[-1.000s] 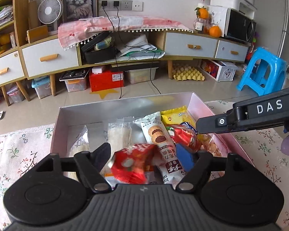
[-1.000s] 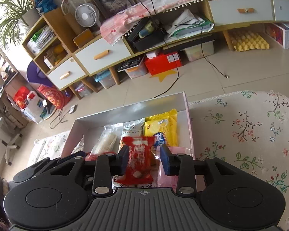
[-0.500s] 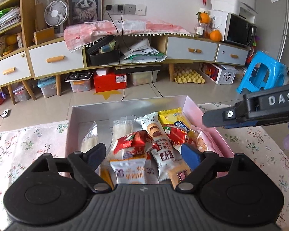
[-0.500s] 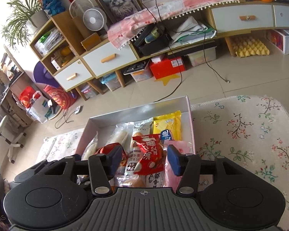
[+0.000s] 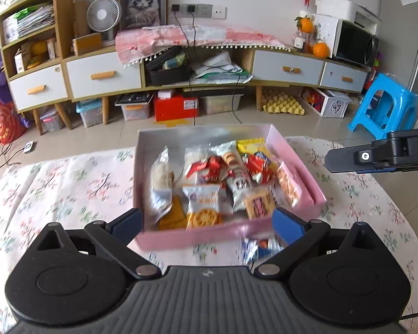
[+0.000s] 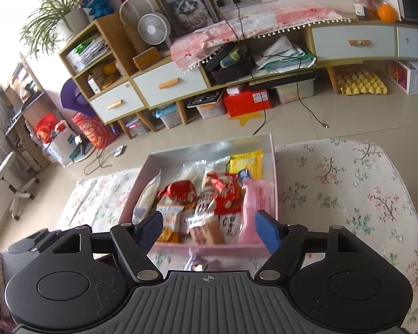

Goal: Organize snacks
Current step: 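Withdraw both tools toward the green pack and small blue pack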

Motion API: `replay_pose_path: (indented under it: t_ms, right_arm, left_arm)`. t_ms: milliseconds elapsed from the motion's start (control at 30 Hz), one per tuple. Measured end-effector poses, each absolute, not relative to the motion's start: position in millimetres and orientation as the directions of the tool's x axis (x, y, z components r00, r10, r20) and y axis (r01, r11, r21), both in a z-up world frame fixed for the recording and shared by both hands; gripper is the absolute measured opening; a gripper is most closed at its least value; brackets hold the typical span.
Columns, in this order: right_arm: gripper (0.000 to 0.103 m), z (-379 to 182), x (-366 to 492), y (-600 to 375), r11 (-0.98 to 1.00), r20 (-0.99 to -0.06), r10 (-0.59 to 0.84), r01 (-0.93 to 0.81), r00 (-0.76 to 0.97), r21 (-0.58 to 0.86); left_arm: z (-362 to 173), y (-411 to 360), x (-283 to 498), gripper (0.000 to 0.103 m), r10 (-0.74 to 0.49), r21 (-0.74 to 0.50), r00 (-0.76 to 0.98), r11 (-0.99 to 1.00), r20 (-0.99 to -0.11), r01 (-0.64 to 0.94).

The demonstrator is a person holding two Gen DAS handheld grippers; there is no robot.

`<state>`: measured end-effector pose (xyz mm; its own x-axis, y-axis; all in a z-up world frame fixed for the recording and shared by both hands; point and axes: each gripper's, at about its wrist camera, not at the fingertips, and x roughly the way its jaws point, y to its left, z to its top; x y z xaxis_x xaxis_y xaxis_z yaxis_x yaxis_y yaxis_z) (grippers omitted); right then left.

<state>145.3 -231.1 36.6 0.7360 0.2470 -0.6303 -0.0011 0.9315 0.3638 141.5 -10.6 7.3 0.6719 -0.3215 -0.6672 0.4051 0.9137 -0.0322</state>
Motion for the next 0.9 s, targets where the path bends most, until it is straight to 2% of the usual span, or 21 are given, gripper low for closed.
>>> replay_pose_path:
  t_ms: [100,467,567,667,800,900]
  right_arm:
    - [0.082,34.7,133.8,-228.6,0.931,-0.634,0.256,-0.009,0.73,0.365]
    - [0.088,8.6,104.2,-225.7,0.928,-0.657,0.249,0.019,0.711,0.372]
    - [0.088,-7.1,95.2,-229.6,0.924,-0.648,0.232,0.043,0.726,0.379]
    - [0.088,-14.6,98.7,-234.1,0.923,-0.684,0.187,0.113,0.705,0.368]
    - [0.09,-17.4,104.4,-244.0,0.886,-0.679,0.21,0.156,0.703,0.436]
    - [0.091,-23.6,112.6,-243.4,0.885,-0.697,0.204,0.176,0.687,0.432]
  left_arm:
    - [6.3,-5.3,132.3,0.103,-0.307,-0.029,0.668,0.919,-0.678,0.394]
    - [-14.8,14.8,109.1,0.103,-0.302,-0.03,0.652,0.919,-0.695,0.393]
    - [-25.2,13.8,105.6,0.103,-0.32,0.0,0.648,0.897,-0.691,0.443]
    - [-33.0,8.1,106.2,0.103,-0.338,0.051,0.638,0.858,-0.691,0.51]
    - [-38.8,-2.2,111.2,0.103,-0.406,0.063,0.603,0.793,-0.686,0.606]
    - [-42.7,-10.6,115.9,0.103,-0.446,0.052,0.56,0.748,-0.699,0.661]
